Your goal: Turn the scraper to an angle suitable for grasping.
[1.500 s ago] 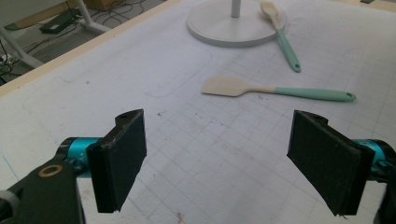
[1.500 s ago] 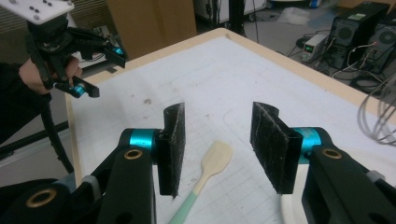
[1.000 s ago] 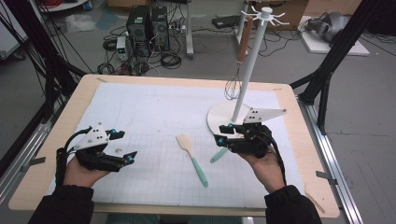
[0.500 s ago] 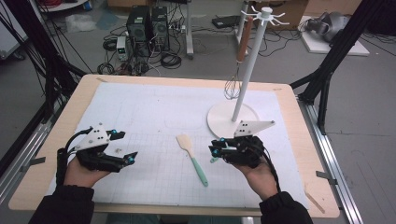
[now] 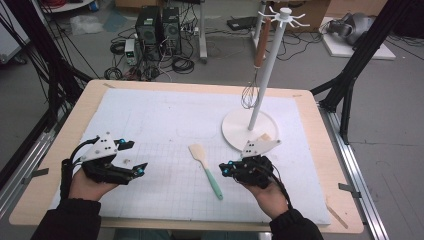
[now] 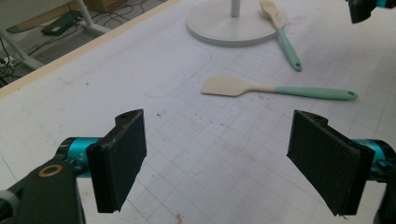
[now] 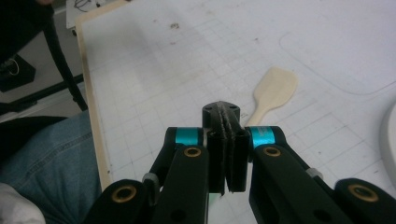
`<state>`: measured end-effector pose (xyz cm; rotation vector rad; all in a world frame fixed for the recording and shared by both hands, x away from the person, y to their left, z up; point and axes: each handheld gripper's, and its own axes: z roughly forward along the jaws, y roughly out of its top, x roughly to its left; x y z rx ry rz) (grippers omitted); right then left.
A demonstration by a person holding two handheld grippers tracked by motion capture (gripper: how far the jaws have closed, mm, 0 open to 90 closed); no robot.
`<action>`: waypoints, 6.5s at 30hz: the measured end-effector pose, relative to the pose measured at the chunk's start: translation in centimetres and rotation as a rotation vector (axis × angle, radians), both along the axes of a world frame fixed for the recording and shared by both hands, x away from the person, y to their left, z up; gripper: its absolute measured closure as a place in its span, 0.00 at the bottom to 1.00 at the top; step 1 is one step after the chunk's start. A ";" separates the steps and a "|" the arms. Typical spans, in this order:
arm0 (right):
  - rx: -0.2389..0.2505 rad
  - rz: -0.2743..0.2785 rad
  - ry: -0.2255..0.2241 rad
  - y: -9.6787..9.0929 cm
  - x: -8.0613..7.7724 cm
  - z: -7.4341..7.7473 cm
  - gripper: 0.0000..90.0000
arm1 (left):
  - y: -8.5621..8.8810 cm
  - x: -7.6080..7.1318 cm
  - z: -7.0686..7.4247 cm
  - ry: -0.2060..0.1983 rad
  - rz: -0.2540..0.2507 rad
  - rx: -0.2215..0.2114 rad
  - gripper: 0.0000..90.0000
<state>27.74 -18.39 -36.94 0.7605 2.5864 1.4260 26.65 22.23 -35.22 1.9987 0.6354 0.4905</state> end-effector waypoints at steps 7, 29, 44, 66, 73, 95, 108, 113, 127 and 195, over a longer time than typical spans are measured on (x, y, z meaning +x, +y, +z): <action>-0.012 0.001 0.035 1.0 -0.5 -2.1 0.99 | 0.0 0.0 -0.1 0.004 0.000 0.004 0.22; -0.105 0.018 0.115 3.5 -1.3 -6.4 0.99 | 0.0 0.1 -0.2 0.004 -0.002 0.002 0.22; -0.186 -0.001 0.094 3.7 -1.5 -7.0 0.99 | 0.0 0.0 -0.1 0.004 -0.003 0.000 0.22; -0.216 -0.081 0.087 2.1 -0.8 -6.9 0.99 | 0.1 0.0 -0.2 0.006 -0.002 -0.003 0.22; -0.210 -0.091 0.096 1.7 -0.6 -6.8 0.96 | 0.1 0.1 -0.1 0.007 -0.005 -0.004 0.22; -0.187 -0.096 0.078 5.3 3.5 -6.0 0.80 | 0.0 0.1 -0.3 0.008 -0.007 -0.003 0.22; -0.245 -0.103 0.056 6.3 4.4 -6.8 0.84 | 0.0 0.2 -0.3 0.010 -0.011 0.000 0.22; -0.264 -0.101 0.038 6.6 4.2 -6.8 0.87 | -0.1 0.2 -0.3 0.009 -0.017 0.004 0.22; -0.247 -0.071 0.054 6.1 4.4 -6.4 0.90 | -0.5 0.1 -0.4 0.014 -0.033 0.009 0.23; -0.171 0.394 -0.001 6.2 1.3 3.2 0.90 | -8.5 0.4 0.4 0.100 -0.401 0.148 0.29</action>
